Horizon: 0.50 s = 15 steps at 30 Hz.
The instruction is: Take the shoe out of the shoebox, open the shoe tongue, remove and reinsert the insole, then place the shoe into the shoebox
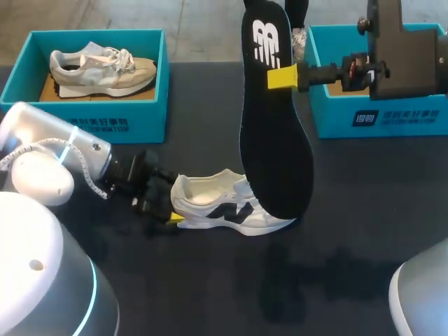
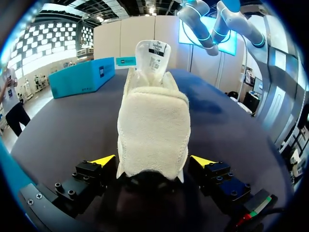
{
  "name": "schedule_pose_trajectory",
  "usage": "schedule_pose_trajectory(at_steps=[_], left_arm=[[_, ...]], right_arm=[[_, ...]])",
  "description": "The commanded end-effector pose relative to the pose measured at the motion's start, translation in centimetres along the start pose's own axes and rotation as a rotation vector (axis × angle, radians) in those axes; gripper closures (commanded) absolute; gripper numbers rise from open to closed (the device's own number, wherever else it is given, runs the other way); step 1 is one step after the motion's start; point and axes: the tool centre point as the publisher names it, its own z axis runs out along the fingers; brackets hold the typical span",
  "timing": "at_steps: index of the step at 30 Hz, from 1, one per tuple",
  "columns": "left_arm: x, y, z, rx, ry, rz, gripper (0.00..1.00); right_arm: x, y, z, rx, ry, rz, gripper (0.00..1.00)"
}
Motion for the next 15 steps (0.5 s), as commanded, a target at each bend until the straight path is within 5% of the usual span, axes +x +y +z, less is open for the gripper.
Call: schedule_pose_trajectory(at_steps=[1,15], left_arm=[[0.1,-0.6,-1.5,-0.070,0.027,-0.011,0.00],[0.3,-0.1,-3.8,-0.340,0.042,0.012,0.00]], right_arm=[[0.0,0.1,0.2,0.001,0.001,0.001,1.00],[0.0,0.1,0.2,0.001,0.001,0.001,1.00]])
